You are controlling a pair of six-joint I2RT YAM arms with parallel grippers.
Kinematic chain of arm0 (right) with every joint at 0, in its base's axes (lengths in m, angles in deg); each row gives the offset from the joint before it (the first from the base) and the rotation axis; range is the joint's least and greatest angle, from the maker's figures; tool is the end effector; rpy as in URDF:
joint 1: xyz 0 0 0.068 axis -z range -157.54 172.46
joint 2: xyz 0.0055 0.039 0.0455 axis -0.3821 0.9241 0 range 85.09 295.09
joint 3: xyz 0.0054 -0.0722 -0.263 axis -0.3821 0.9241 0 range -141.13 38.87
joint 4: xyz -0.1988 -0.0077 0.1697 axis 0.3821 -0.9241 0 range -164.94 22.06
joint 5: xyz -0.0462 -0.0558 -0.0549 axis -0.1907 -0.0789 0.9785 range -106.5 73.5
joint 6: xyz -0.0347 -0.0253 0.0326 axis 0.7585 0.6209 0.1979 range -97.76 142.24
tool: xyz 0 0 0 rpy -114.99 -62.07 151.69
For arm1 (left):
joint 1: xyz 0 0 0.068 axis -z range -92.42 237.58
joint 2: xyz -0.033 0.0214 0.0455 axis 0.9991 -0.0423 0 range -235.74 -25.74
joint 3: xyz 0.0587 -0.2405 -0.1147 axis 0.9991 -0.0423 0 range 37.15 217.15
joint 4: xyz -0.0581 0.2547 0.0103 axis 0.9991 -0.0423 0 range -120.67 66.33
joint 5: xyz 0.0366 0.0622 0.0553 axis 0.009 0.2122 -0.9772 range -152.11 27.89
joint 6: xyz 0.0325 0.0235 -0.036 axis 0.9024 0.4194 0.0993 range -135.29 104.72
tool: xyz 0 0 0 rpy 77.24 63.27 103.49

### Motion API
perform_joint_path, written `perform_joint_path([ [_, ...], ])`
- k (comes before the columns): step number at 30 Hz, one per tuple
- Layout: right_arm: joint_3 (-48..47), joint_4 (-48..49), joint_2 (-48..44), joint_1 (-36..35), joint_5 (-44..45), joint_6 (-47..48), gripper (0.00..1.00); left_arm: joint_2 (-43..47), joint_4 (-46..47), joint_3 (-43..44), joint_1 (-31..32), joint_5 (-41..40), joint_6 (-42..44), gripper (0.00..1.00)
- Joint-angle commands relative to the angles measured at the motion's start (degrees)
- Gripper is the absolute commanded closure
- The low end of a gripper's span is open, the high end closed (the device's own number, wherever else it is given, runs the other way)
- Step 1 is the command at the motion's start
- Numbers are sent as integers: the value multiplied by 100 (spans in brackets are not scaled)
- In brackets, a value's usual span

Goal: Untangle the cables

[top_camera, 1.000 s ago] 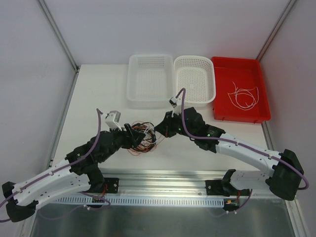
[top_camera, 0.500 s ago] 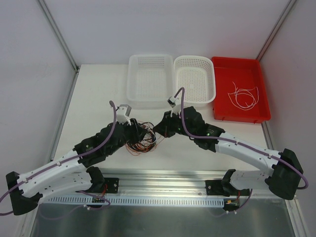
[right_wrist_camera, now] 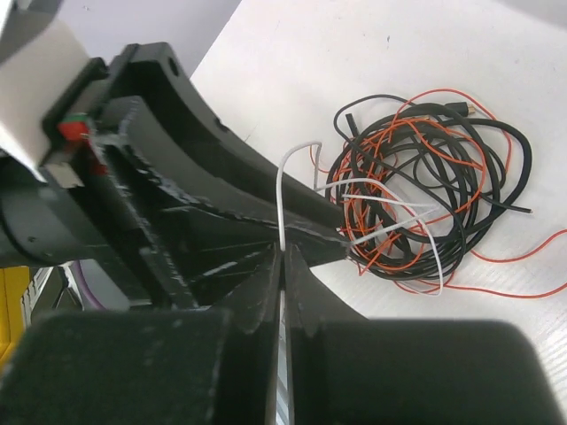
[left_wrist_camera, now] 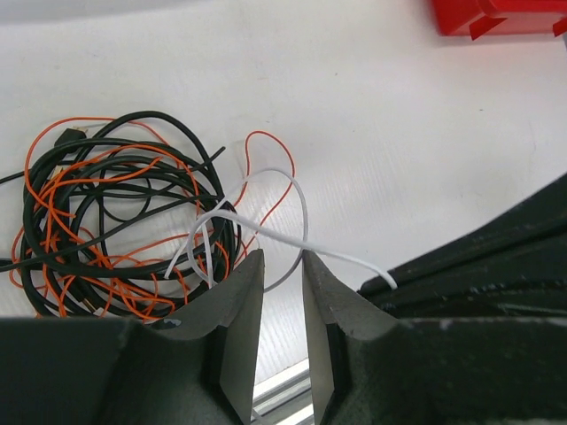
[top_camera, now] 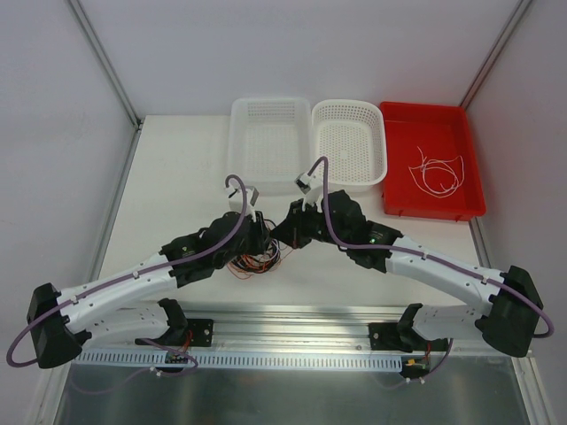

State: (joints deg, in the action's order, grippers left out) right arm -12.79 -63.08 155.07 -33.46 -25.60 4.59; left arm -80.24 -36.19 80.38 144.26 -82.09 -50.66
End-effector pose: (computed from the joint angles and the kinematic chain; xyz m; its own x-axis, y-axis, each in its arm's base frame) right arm 0.1562 0.2411 0.3161 -0.3983 -0.0545 -0.9157 -0.8220 0.4642 0.3299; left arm 0.1293 -0.1747 0.2960 -0.5359 -0.1753 -0.8259 0.3720 0.8291 -0.4173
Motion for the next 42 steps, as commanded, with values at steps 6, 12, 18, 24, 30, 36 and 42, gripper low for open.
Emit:
perform_joint_path([
  [6,-204,-99,-537,-42,347,209,99,-491,153,283,53,215,75,74],
  [12,-292,-914,-1072,-33,1531,473,99,-386,-812,502,53,-372,-145,73],
  [18,-406,-1637,-1565,-33,2588,736,99,-123,-2184,845,44,-1340,-496,71],
  [24,-810,-2409,-1812,-15,3220,1201,99,273,-2449,1109,36,-1798,-400,68],
  [30,-2231,-3359,-1742,160,3380,1982,99,563,-2449,1153,-236,-1886,-101,60],
  [36,-4017,-4133,-1426,494,3696,2643,99,520,-2440,1013,-930,-1308,188,39],
  [42,-5133,-4161,-1276,811,4100,3284,99,238,-2344,890,-1652,-568,618,9],
])
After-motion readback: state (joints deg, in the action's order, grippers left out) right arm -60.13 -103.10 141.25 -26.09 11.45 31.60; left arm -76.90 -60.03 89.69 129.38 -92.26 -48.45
